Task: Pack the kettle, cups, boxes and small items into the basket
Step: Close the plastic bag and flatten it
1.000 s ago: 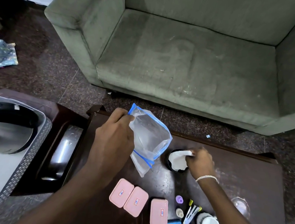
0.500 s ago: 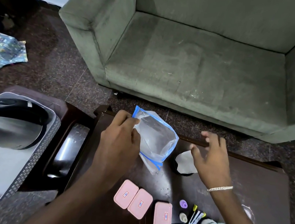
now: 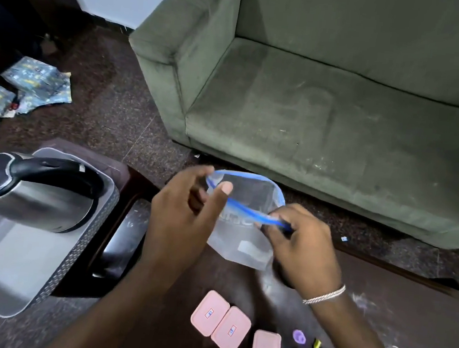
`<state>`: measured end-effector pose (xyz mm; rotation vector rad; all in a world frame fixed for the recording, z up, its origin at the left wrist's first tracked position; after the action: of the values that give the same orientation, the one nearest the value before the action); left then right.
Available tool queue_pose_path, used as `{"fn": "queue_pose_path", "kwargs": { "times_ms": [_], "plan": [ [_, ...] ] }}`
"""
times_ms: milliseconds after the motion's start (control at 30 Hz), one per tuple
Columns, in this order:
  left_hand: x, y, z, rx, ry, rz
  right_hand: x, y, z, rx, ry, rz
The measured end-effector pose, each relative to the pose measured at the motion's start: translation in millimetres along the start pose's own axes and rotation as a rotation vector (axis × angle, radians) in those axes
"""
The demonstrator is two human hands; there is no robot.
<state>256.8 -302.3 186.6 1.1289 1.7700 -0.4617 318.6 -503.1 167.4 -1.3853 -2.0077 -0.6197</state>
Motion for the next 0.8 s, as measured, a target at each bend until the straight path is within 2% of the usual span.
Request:
{"fn": "queue_pose_path", "kwargs": {
  "times_ms": [100,200,267,333,433,500,567,700,800],
  "plan": [
    [37,6,-6,0.061,-0.163,-0.193,-4,15,-11,0.051,0.203,0.004],
    [72,5,6,0.333,-0.278,-0.365,-8,25,-15,0.208,0.402,0.057],
    [83,1,16,0.497,-0.440,-0.406,-10,29,-16,0.306,0.478,0.080],
    [85,2,20,0.504,-0.523,-0.407,-15,34,-18,0.349,0.554,0.121],
    [82,2,26,0.452,-0.615,-0.429,-26,45,-32,0.198,0.792,0.221],
    [73,1,30,0.455,-0.666,-0.413,-32,50,-37,0.108,1.015,0.305],
    [60,1,32,0.477,-0.708,-0.374,-36,53,-37,0.039,1.142,0.365],
    [35,4,36,0.564,-0.756,-0.267,-46,62,-46,-0.164,1.143,0.427],
    [19,2,40,0.707,-0.715,-0.169,-47,66,-52,-0.240,1.125,0.433]
  ]
}}
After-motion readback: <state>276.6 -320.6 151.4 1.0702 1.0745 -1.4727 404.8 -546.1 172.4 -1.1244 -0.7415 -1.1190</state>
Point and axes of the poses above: each hand's wrist, its own y-axis towards the middle knuckle, its own z-axis out of the palm, x = y × z, the point moved 6 cm from there along y, towards the middle knuckle, and after that the axes turned 1 degree about -y, right-handed, at the moved point
